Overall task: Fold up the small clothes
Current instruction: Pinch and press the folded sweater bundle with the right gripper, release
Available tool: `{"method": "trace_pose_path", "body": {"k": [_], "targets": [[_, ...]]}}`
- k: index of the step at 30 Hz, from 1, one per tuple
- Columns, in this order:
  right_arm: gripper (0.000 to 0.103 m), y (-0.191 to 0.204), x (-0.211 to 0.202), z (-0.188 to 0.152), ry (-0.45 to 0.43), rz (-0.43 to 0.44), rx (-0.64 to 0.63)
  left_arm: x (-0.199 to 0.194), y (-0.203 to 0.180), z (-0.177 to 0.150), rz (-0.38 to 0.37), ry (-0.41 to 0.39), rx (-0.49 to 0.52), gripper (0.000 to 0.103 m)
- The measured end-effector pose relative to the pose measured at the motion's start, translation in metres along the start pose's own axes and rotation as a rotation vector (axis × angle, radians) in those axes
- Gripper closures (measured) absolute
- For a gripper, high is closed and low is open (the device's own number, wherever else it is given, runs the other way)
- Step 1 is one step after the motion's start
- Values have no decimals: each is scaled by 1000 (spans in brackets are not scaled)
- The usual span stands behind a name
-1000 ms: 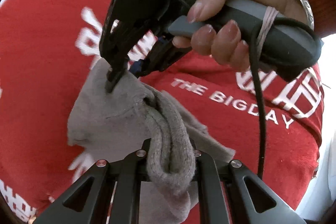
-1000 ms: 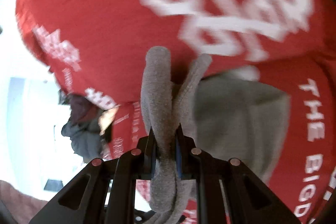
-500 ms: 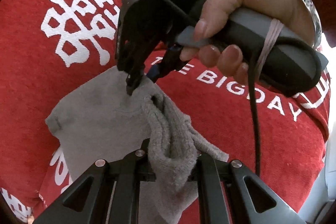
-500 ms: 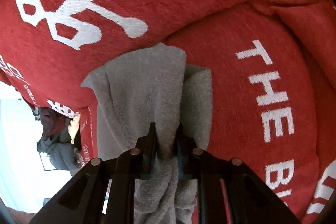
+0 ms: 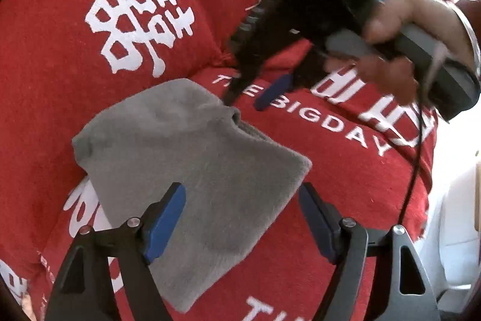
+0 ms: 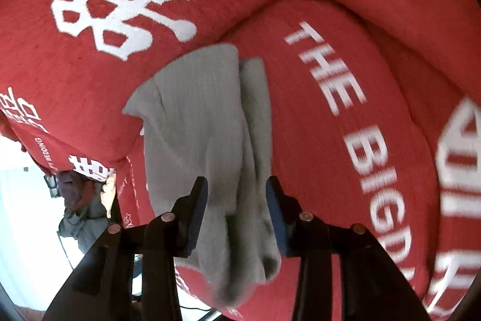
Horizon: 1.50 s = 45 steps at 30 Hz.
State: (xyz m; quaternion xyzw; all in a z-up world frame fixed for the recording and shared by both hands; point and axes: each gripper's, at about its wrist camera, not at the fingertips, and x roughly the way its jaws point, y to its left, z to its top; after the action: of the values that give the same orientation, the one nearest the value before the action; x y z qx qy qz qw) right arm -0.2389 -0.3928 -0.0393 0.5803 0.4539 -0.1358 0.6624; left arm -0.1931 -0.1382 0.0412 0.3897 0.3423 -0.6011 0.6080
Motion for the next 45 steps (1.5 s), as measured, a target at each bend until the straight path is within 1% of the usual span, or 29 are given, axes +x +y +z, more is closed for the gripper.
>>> {"method": "trace_pose_path", "body": {"k": [2, 4, 6, 7, 8, 9, 11, 12, 14, 17, 19, 21, 22, 23, 24, 26, 27, 29, 30, 32, 33, 35, 36, 37, 40, 42, 43, 44, 45], "targets": [[59, -7, -6, -14, -1, -8, 16, -2, 11, -4, 17, 13, -28, 25], [59, -11, -11, -33, -22, -32, 34, -2, 33, -8, 17, 36, -108, 25], [59, -14, -20, -56, -68, -52, 58, 2, 72, -18, -21, 90, -297, 25], [59, -16, -24, -64, -84, -49, 65, 5, 86, -23, -33, 107, -361, 25], [59, -18, -30, -74, -106, -31, 79, 9, 107, -34, -57, 133, -468, 25], [59, -19, -33, -86, -118, 3, 100, 13, 121, -42, -76, 150, -544, 25], [59, -21, -32, -104, -101, 76, 122, 21, 152, -63, -113, 179, -703, 25], [59, -15, -24, -112, -82, 100, 125, 25, 164, -72, -119, 189, -760, 25], [59, -6, -2, -126, -24, 150, 122, 32, 174, -83, -109, 209, -805, 25], [59, 13, 39, -135, 20, 182, 118, 35, 184, -90, -87, 219, -851, 25], [59, 26, 69, -134, 21, 214, 136, 33, 189, -97, -94, 215, -891, 25], [59, 34, 90, -134, 23, 222, 171, 32, 193, -100, -88, 220, -902, 25], [68, 35, 96, -133, 25, 234, 191, 28, 194, -101, -85, 225, -903, 25], [90, 37, 100, -133, 23, 246, 208, 25, 194, -104, -84, 223, -905, 25], [94, 39, 101, -132, 25, 254, 211, 22, 195, -105, -84, 219, -904, 25], [95, 52, 99, -133, 21, 273, 177, 16, 194, -106, -73, 215, -888, 25], [95, 59, 97, -135, 25, 263, 145, 15, 194, -106, -68, 216, -878, 25], [95, 66, 104, -140, 56, 214, 106, 17, 191, -106, -52, 232, -861, 25], [95, 63, 109, -142, 76, 189, 113, 17, 191, -105, -52, 238, -863, 25], [94, 58, 118, -148, 131, 143, 126, 17, 188, -102, -65, 226, -867, 25], [93, 59, 120, -151, 164, 121, 108, 17, 187, -100, -65, 219, -861, 25], [93, 66, 112, -152, 180, 48, 40, 16, 184, -95, -59, 213, -839, 25], [93, 70, 102, -150, 172, 24, 0, 16, 184, -94, -60, 213, -834, 25], [93, 72, 94, -147, 159, 17, -21, 17, 183, -91, -65, 212, -834, 25], [93, 80, 55, -127, 70, 19, -77, 19, 185, -83, -66, 202, -855, 25], [91, 85, 31, -106, -8, -14, -107, 21, 188, -76, -68, 192, -865, 25], [85, 86, 22, -94, -45, -41, -119, 24, 190, -70, -64, 184, -871, 25], [73, 86, 16, -81, -80, -65, -132, 25, 191, -68, -59, 180, -873, 25], [67, 85, 13, -69, -98, -90, -139, 29, 191, -62, -52, 176, -872, 25]]}}
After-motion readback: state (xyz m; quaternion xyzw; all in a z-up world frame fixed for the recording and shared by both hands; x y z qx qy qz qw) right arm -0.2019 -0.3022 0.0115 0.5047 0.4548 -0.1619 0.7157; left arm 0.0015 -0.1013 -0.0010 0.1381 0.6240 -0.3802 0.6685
